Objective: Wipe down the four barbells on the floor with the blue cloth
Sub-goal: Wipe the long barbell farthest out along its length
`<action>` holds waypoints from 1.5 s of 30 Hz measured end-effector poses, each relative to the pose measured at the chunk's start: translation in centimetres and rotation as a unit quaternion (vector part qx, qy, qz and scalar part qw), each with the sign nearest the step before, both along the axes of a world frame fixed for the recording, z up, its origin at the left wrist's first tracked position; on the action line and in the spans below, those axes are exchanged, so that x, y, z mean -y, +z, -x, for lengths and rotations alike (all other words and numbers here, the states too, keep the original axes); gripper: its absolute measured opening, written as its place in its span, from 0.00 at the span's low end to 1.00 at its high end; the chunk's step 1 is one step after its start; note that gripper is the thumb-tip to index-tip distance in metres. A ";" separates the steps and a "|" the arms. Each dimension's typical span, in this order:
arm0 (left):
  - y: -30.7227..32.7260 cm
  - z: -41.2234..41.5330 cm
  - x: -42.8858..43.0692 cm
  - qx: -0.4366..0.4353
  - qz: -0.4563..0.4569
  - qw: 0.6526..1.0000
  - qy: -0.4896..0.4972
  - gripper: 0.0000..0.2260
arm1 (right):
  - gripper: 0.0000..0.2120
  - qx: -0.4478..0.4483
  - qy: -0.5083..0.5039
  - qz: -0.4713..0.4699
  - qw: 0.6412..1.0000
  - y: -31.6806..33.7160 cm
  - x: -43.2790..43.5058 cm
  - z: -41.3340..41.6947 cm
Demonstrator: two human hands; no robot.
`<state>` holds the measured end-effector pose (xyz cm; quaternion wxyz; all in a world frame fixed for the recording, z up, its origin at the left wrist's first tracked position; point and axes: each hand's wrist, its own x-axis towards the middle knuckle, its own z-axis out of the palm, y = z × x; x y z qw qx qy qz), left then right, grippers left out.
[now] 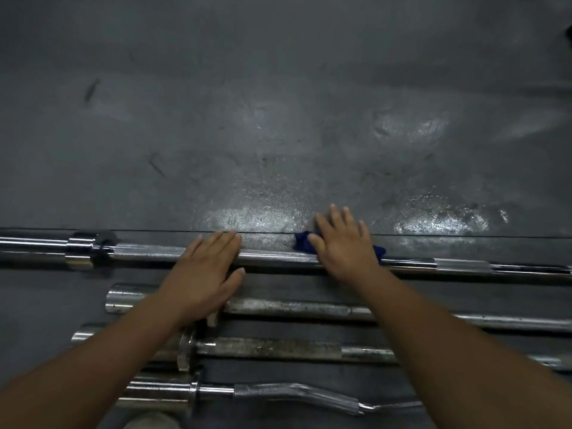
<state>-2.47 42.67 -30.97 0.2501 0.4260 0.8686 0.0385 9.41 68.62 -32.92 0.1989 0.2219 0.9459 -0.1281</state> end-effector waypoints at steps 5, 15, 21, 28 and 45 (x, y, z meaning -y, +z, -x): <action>-0.1 0.6 0.9 -0.025 -0.017 1.000 0.005 0.36 | 0.21 -0.101 -0.033 -0.074 0.992 0.0 0.9 -3.0; -1.3 1.1 0.9 -0.033 -0.029 0.999 -0.004 0.36 | 0.11 -0.230 -0.185 0.009 0.955 0.1 6.6 3.6; -1.4 2.2 1.0 -0.038 -0.035 0.998 -0.030 0.34 | 0.14 -0.243 0.049 0.025 0.968 -0.2 6.7 2.5; -1.8 2.2 0.9 -0.047 -0.032 0.998 -0.035 0.36 | 0.11 -0.222 -0.067 -0.054 0.971 -0.9 -0.7 -3.5; -1.3 1.3 0.7 -0.046 -0.021 0.999 0.006 0.37 | 0.05 -0.153 0.008 -0.079 0.985 1.6 -0.1 -3.6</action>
